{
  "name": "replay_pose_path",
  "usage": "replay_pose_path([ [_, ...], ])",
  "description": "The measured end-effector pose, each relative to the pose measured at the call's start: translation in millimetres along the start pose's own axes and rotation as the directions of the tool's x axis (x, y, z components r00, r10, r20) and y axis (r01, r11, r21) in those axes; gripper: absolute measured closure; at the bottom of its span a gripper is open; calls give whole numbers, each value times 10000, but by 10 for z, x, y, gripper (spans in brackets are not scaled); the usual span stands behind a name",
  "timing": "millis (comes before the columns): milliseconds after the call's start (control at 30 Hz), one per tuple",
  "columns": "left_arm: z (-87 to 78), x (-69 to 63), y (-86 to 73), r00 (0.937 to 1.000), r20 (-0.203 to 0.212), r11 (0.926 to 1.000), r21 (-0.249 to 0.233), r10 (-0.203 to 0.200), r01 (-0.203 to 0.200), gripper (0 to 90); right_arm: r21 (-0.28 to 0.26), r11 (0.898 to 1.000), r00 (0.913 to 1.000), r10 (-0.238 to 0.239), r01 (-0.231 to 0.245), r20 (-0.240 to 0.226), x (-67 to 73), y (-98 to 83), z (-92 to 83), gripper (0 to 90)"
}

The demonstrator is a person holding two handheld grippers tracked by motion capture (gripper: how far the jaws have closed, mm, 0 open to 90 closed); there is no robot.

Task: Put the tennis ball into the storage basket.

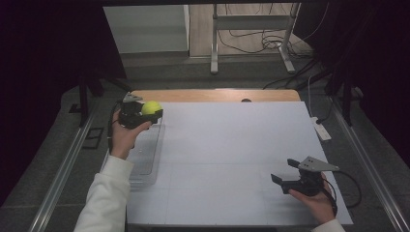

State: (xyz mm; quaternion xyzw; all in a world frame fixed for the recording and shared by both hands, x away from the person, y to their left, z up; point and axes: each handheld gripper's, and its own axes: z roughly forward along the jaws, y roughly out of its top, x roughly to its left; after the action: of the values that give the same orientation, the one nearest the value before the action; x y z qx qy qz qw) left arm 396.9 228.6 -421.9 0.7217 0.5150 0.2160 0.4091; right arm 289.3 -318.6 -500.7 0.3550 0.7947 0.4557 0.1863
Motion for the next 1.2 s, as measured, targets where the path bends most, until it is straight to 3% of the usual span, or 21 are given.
replay_pose_path([
  [300,31,173,-38,9988,-330,9989,267,-375,384,268,24,10000,10000,22,-22,3,-2,-1,4,105],
  [567,61,361,-75,9940,-793,9958,460,-755,793,268,40,10000,10000,33,-33,22,-3,-4,3,105],
  [900,72,489,-90,9898,-1054,9924,674,-953,1027,268,59,10000,10000,33,-33,43,-3,-5,5,106],
  [1200,99,548,-79,9876,-1315,9907,938,-857,985,268,62,10000,10000,19,-19,43,-5,-6,8,106],
])
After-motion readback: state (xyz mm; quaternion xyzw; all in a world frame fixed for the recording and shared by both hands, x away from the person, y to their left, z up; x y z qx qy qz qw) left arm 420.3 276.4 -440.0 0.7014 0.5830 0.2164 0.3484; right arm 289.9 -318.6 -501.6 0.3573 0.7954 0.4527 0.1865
